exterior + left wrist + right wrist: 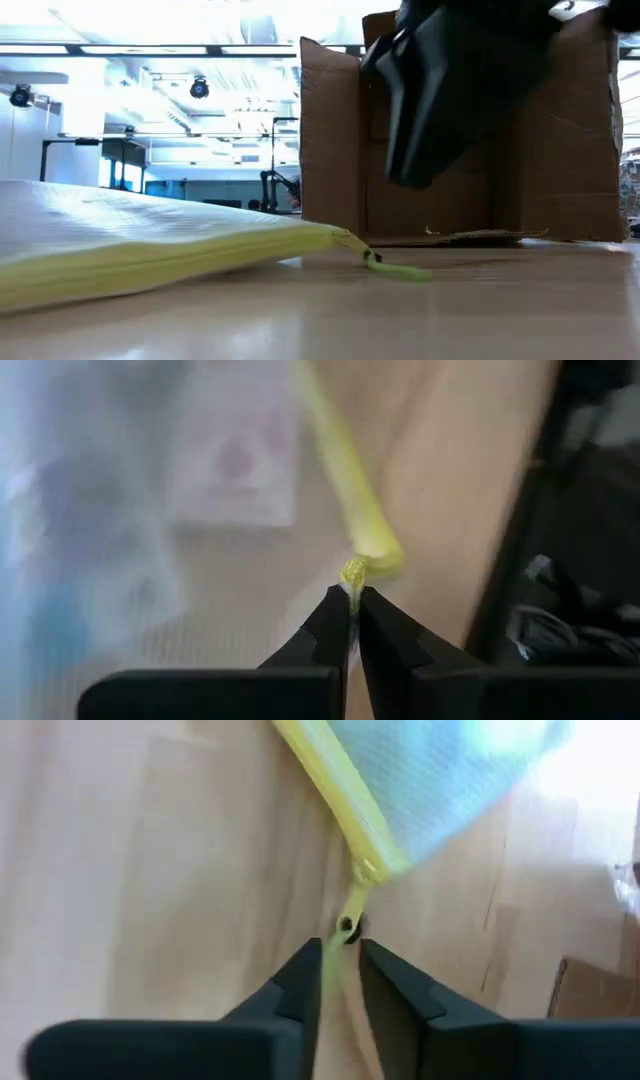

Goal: Unpack boxes
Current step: Close the transparent zip lock bag, then break down the box until it is fully flat

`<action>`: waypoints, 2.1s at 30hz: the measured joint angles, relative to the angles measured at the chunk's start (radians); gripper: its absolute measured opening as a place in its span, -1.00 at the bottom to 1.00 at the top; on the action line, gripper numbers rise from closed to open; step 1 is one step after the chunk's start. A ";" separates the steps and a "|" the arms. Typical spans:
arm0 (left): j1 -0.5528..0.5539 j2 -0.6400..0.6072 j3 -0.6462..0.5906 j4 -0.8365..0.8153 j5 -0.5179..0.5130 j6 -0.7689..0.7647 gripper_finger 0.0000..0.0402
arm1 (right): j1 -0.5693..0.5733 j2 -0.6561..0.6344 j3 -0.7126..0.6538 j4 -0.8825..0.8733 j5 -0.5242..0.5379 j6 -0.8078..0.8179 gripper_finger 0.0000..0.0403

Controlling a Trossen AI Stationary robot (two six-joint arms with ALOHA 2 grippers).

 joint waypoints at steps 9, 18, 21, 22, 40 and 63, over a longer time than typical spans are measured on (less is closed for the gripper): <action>0.164 -0.099 0.000 0.064 0.173 0.416 -0.61 | 0.077 0.000 0.013 -0.006 0.009 0.188 -0.21; 0.339 -0.097 -0.063 0.090 0.283 0.698 -0.48 | 0.158 0.000 0.013 -0.128 0.009 0.394 -0.48; 0.377 -0.096 -0.116 0.092 0.304 0.752 -0.52 | 0.182 0.000 0.013 -0.182 0.008 0.471 -0.64; 0.388 -0.096 -0.136 0.092 0.320 0.765 -0.53 | 0.188 0.000 0.013 -0.198 0.008 0.495 -0.69; 0.573 -0.245 -0.471 0.001 0.143 0.579 -0.59 | 0.255 -0.104 0.046 -0.671 0.024 0.791 -1.00; 0.607 -0.663 -0.791 0.510 -0.060 0.437 -0.60 | 0.091 -0.510 0.260 -0.651 0.431 0.440 -1.00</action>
